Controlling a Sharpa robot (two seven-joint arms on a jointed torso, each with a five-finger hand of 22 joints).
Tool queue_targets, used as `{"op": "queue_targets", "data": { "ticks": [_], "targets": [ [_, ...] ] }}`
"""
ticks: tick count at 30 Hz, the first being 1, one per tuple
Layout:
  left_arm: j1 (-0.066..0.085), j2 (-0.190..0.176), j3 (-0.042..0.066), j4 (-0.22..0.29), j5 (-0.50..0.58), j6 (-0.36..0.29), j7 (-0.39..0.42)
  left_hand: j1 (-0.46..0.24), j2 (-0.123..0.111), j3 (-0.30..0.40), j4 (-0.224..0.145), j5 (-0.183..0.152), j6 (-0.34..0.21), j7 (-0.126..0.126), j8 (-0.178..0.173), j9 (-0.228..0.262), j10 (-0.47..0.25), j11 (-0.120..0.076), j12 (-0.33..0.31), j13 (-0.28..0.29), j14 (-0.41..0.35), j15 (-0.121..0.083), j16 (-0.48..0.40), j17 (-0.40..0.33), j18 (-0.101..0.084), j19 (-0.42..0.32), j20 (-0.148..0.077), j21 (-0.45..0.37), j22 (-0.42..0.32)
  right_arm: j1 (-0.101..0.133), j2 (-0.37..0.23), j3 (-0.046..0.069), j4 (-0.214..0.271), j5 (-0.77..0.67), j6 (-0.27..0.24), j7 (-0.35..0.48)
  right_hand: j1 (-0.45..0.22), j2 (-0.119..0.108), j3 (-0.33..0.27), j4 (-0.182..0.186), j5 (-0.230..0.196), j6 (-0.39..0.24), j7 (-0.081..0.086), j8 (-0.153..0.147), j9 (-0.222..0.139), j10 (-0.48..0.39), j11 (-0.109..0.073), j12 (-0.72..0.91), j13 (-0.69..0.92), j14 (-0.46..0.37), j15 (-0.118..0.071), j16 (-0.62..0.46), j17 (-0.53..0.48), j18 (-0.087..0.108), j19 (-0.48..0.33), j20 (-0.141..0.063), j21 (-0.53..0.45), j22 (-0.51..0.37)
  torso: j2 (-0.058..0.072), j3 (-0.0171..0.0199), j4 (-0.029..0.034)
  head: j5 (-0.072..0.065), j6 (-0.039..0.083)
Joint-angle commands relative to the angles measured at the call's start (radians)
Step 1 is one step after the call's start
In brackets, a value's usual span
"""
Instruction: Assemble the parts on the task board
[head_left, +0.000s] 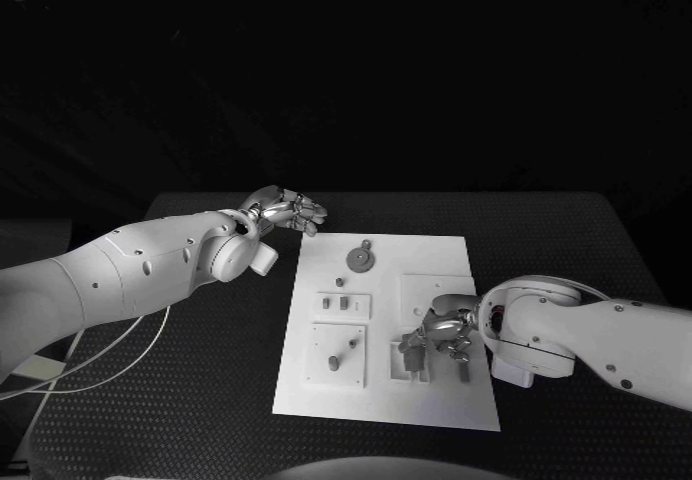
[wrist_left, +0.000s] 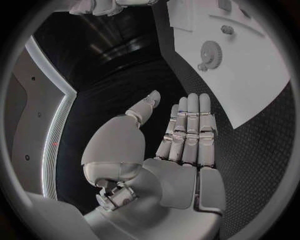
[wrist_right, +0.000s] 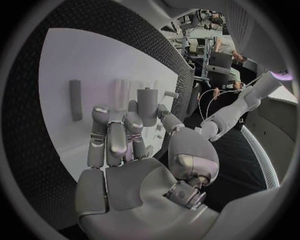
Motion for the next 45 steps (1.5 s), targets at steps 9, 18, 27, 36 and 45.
{"op": "queue_targets", "data": {
  "ticks": [9,18,27,36,45],
  "targets": [
    [0.001,0.001,0.001,0.003,0.006,0.013,0.007,-0.013,0.001,-0.004,0.001,0.000,-0.005,-0.001,0.005,-0.002,-0.004,-0.001,0.006,-0.002,0.006,0.003,-0.005,0.002,0.019,0.007,0.000,-0.005,0.002,-0.012,0.012,0.000,-0.007,0.015,0.036,-0.005,0.010,0.033,0.022,-0.003,0.003,0.022,0.012,-0.009,-0.002,0.003,0.000,0.009,-0.002,0.008,-0.007,-0.007,-0.003,0.023,0.004,0.003,0.002,0.016,0.000,0.0004,-0.0013,0.005,-0.004],
    [0.001,0.000,0.001,0.003,0.006,0.013,0.007,-0.013,0.001,-0.004,0.001,0.000,-0.005,-0.001,0.005,-0.002,-0.004,-0.001,0.006,-0.002,0.006,0.003,-0.005,0.003,0.019,0.007,0.000,-0.005,0.002,-0.017,0.016,0.000,-0.019,-0.019,0.031,-0.007,-0.006,0.018,0.023,0.005,0.003,0.023,0.012,-0.012,-0.003,0.000,0.000,0.008,-0.005,0.007,-0.008,-0.008,-0.003,0.023,0.004,0.003,0.002,0.017,0.000,-0.0002,0.0000,0.007,-0.007],
    [0.001,-0.001,0.001,0.005,0.006,0.013,0.006,-0.014,0.001,-0.004,0.001,0.000,-0.005,-0.001,0.005,-0.002,-0.004,-0.001,0.006,-0.002,0.006,0.003,-0.006,0.004,0.019,0.007,0.000,-0.005,0.002,-0.021,0.020,0.000,-0.026,-0.035,0.032,-0.008,-0.019,-0.004,0.026,0.013,0.003,0.022,0.012,-0.016,-0.004,-0.007,0.000,0.003,-0.010,0.004,-0.008,-0.009,-0.007,0.023,0.004,0.002,0.002,0.017,0.000,-0.0002,-0.0009,0.007,-0.007],
    [0.001,-0.002,0.001,0.006,0.006,0.012,0.006,-0.014,0.001,-0.004,0.002,0.000,-0.005,-0.001,0.005,-0.002,-0.004,-0.001,0.006,-0.002,0.006,0.003,-0.007,0.004,0.019,0.007,0.000,-0.005,0.002,-0.025,0.026,0.000,-0.030,-0.035,0.035,-0.009,-0.036,-0.036,0.032,0.034,0.003,0.021,0.013,-0.020,-0.005,-0.015,0.001,-0.003,-0.018,0.000,-0.007,-0.011,-0.012,0.023,0.003,0.001,0.000,0.016,0.000,-0.0002,-0.0006,0.009,-0.009],
    [0.001,-0.005,0.001,0.009,0.006,0.010,0.006,-0.014,0.001,-0.004,0.002,0.000,-0.005,-0.001,0.006,-0.003,-0.004,-0.001,0.006,-0.002,0.006,0.003,-0.007,0.005,0.019,0.007,0.000,-0.006,0.002,-0.027,0.030,0.000,-0.030,-0.034,0.037,-0.009,-0.056,-0.065,0.037,0.057,0.003,0.020,0.014,-0.024,-0.005,-0.020,0.001,-0.004,-0.023,-0.003,-0.007,-0.013,-0.014,0.023,0.003,0.000,-0.002,0.016,0.000,-0.0001,-0.0006,0.010,-0.013]
  ]
}}
